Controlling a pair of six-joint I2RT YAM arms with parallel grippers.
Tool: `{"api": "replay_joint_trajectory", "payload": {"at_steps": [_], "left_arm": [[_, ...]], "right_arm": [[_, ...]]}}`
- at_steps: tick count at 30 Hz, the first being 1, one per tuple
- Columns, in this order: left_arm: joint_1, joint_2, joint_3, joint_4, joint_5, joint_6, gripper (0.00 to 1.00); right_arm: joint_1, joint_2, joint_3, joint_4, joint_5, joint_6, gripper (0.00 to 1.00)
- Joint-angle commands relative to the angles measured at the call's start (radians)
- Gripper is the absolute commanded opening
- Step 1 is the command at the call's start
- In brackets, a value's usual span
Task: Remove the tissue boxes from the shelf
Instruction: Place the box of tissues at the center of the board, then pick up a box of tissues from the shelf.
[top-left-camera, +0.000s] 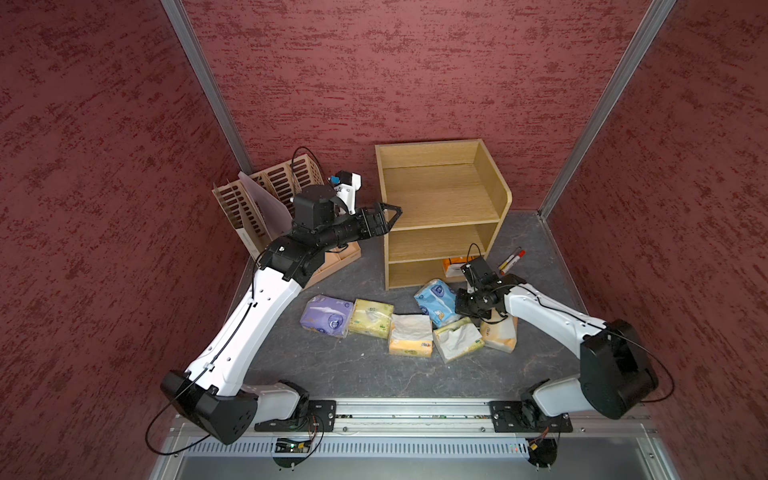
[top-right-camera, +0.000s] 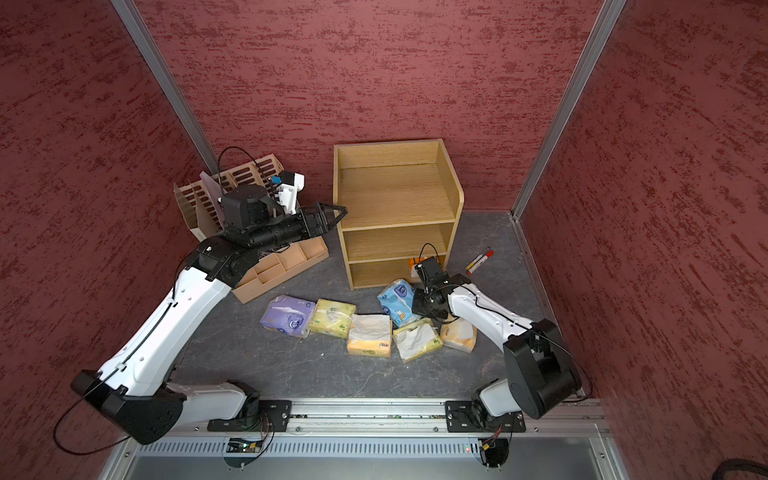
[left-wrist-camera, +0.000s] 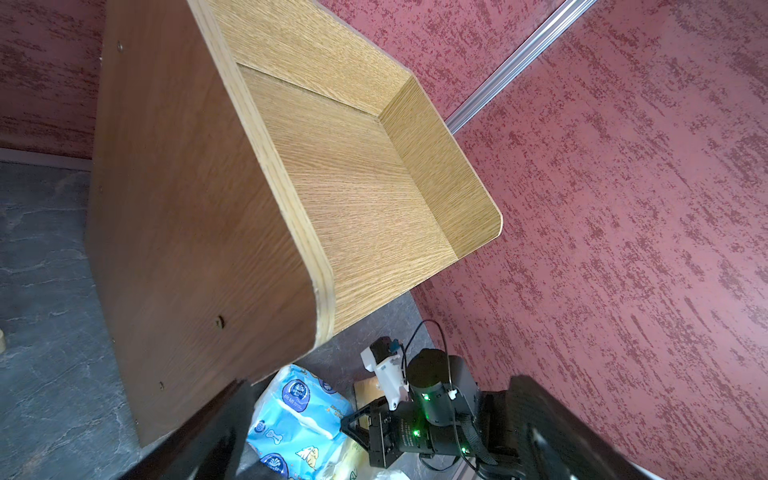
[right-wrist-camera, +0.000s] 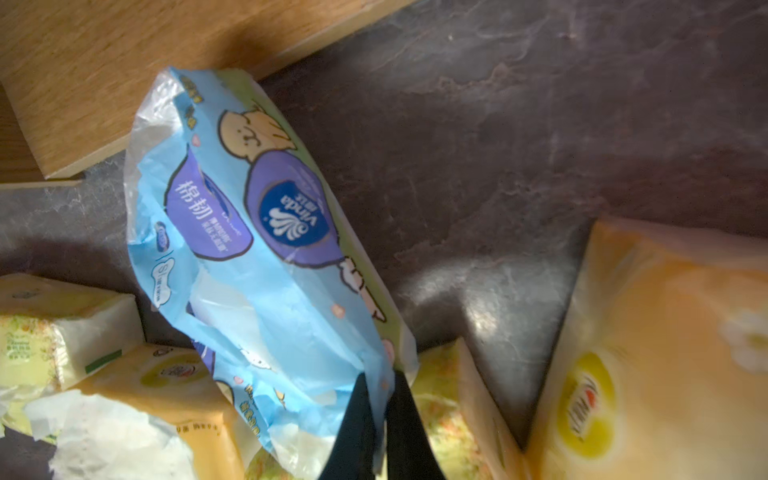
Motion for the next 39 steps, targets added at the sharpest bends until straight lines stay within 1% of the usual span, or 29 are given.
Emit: {"api": "replay_joint_trajectory", "payload": {"at_steps": [1, 8, 13, 14, 16, 18, 21, 23, 25, 28, 30, 31, 34, 36, 39], "left_arm": [[-0.007, -0.008, -0.013, 0.025, 0.003, 0.021, 1.0], [-0.009, -0.009, -0.009, 0.024, 0.009, 0.025, 1.0], [-0.009, -0.014, -0.008, 0.014, 0.008, 0.036, 1.0], [-0.009, -0.014, -0.008, 0.014, 0.009, 0.036, 1.0], [-0.009, -0.012, -0.011, 0.016, 0.01, 0.033, 1.0], [-0.009, -0.012, -0.014, 0.02, 0.011, 0.028, 1.0], [-0.01, -0.011, -0.015, 0.026, 0.012, 0.023, 1.0], [-0.009, -0.011, -0.015, 0.029, 0.01, 0.023, 1.0], [-0.009, -0.012, -0.014, 0.028, 0.009, 0.023, 1.0], [-0.009, -0.011, -0.012, 0.03, 0.004, 0.027, 1.0], [-0.009, -0.008, -0.011, 0.037, 0.004, 0.027, 1.0], [-0.009, -0.004, -0.009, 0.04, 0.004, 0.028, 1.0], [-0.009, 0.019, 0.008, 0.047, 0.011, 0.026, 1.0], [-0.01, 0.04, 0.024, 0.047, 0.023, 0.025, 1.0], [-0.015, 0.066, 0.046, 0.048, 0.033, 0.027, 1.0]], "right_arm": [[0.004, -0.004, 0.024, -0.115, 0.07, -0.1, 0.0], [0.005, 0.005, 0.029, -0.133, 0.033, -0.19, 0.0], [0.004, -0.003, 0.026, -0.112, -0.006, -0.204, 0.0], [0.003, -0.004, 0.029, -0.104, -0.014, -0.201, 0.01], [0.004, -0.009, 0.032, -0.084, -0.042, -0.193, 0.11], [0.006, -0.017, 0.035, -0.064, -0.069, -0.176, 0.26], [0.006, -0.041, 0.027, -0.039, -0.083, -0.143, 0.41], [0.006, -0.069, 0.02, -0.035, -0.067, -0.12, 0.49], [0.006, -0.105, 0.011, -0.036, -0.041, -0.094, 0.51], [0.006, -0.204, -0.005, -0.025, 0.026, -0.029, 0.51], [0.0, -0.276, -0.019, -0.02, 0.077, 0.046, 0.53], [-0.009, -0.309, -0.034, -0.003, 0.073, 0.097, 0.53], [-0.027, -0.386, -0.123, 0.135, 0.009, 0.249, 0.53], [-0.029, -0.406, -0.193, 0.24, 0.006, 0.366, 0.53], [-0.029, -0.413, -0.313, 0.461, 0.015, 0.53, 0.53]]}}
